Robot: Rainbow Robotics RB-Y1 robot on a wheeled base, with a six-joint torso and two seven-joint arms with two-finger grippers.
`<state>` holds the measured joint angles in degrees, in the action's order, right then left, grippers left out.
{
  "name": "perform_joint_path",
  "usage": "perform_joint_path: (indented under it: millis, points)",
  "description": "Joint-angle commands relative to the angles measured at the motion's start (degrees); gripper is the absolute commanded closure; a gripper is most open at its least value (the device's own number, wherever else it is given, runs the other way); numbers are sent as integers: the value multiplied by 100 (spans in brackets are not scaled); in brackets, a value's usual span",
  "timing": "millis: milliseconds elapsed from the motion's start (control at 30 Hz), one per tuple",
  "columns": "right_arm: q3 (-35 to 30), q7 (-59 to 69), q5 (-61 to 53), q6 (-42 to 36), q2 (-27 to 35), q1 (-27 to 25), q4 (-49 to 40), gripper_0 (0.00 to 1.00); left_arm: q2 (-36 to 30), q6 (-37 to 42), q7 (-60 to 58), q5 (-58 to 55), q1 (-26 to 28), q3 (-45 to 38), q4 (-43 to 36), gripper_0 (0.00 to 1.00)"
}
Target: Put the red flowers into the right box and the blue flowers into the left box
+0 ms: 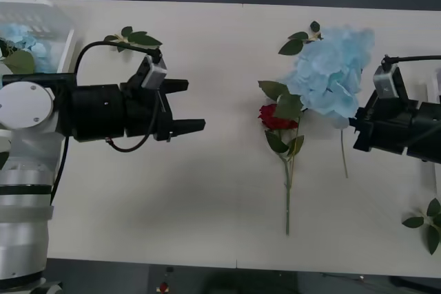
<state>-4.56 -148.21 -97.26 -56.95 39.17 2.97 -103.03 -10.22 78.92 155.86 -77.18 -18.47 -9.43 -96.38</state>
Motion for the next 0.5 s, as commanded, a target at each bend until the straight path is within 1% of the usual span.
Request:
perform_joint_path:
  millis: [33,100,200,333,500]
  points:
    - [-247,-472,-48,-282,-718,160,-182,100,99,-35,-86,-351,-60,301,-153,0]
    - [-388,-679,-57,-422,-1131,169,-182,100,160,-61,-86,-438,-60,468,-136,0]
    - [-432,-679,-188,-458,-1491,169,-182,100,239,-158,-86,-526,-60,626,-39,0]
    - [-388,-679,-391,-458,-1931,169,-182,100,442,-378,-86,-957,-104,793,673,0]
    - [-195,-679,-584,-440,-2133,187,-182,100,609,-703,-86,-1309,-236,969,1438,0]
